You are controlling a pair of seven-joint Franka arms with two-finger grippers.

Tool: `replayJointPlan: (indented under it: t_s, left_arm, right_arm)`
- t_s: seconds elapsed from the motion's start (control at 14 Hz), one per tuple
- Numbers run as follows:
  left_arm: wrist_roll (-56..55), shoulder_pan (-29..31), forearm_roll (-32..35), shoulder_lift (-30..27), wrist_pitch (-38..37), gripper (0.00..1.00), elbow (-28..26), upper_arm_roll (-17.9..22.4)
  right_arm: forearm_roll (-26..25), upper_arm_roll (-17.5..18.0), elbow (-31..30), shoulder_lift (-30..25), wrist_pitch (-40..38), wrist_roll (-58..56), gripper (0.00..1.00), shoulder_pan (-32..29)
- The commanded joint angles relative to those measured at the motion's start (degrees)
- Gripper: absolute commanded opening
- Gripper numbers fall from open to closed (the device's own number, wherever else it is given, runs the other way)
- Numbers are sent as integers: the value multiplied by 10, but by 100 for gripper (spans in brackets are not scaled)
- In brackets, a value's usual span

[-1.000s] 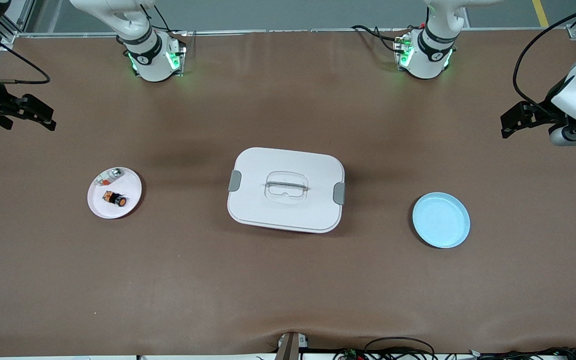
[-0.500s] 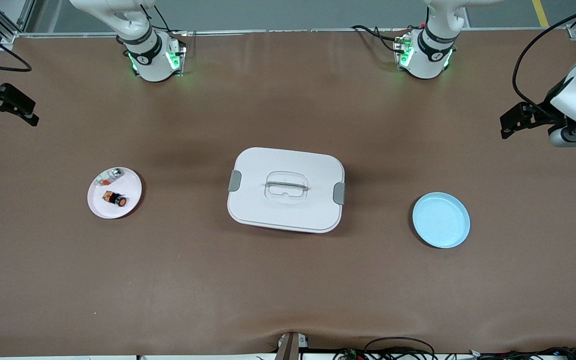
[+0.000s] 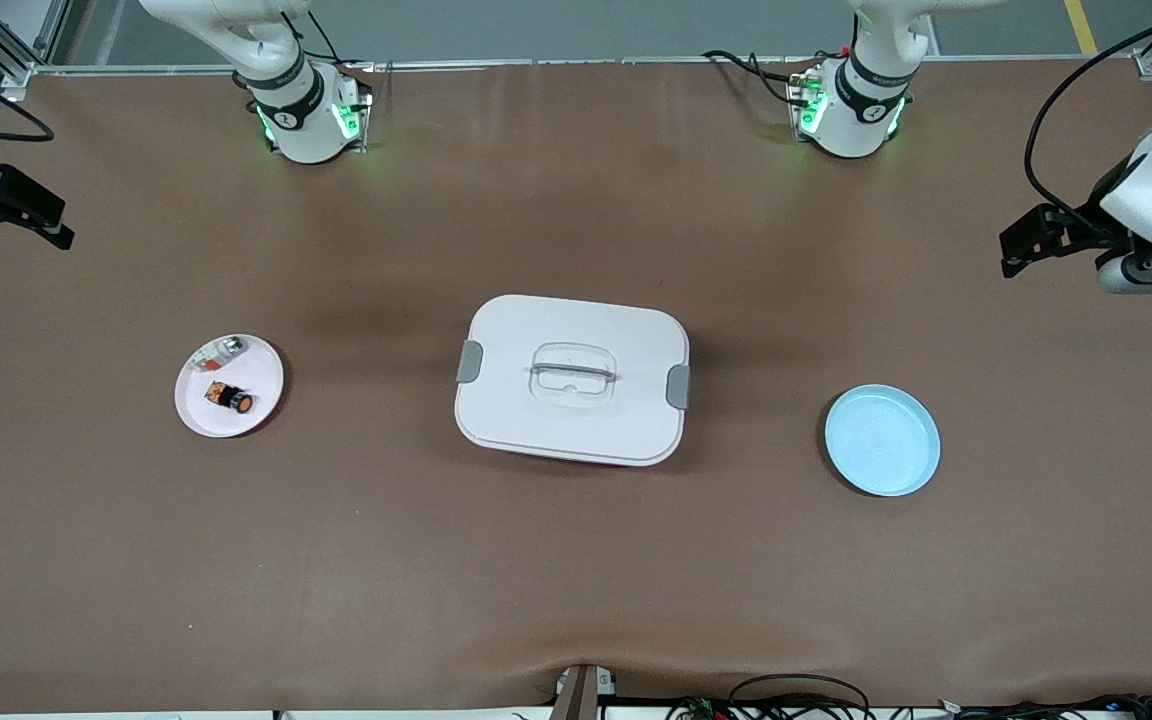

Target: Transfer orange switch to right arm and place

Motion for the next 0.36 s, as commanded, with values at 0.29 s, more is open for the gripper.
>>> replayJointPlan:
  t_s: [0.29]
  left_arm:
    - [2,0,-43,0,-2,100,7,0]
  right_arm:
    - [5,-3,21,13,-17,-4,100,-7]
